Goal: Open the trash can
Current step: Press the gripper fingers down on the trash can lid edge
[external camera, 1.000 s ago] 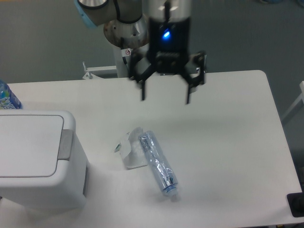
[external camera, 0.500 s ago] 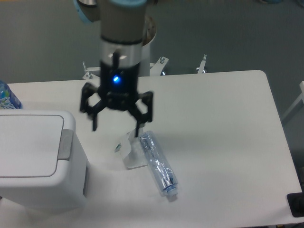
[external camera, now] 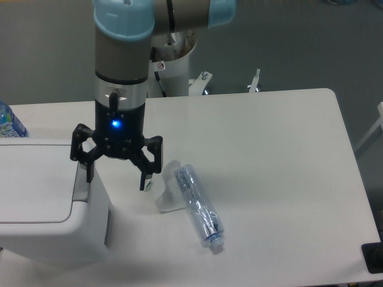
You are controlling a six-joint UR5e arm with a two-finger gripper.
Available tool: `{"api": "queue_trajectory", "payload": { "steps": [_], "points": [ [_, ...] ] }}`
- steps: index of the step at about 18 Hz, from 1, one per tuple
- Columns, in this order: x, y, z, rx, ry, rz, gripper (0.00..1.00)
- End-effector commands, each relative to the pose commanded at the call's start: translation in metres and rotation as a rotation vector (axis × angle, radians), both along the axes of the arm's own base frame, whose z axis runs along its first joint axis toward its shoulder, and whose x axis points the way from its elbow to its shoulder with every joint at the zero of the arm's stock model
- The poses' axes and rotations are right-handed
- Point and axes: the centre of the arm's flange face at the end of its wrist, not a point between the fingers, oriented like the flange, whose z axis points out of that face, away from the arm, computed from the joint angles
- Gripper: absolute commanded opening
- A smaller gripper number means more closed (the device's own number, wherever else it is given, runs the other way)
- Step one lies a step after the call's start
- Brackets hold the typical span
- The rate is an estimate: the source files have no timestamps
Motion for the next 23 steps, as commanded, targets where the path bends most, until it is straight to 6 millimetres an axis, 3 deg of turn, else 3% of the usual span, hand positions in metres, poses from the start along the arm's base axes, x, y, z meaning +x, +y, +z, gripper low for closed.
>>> {"api": "queue_trajectory", "payload": {
  "steps": [23],
  "points": [
    [0.005, 0.006, -0.019, -0.028, -0.014, -0.016, 1.0]
  ]
}}
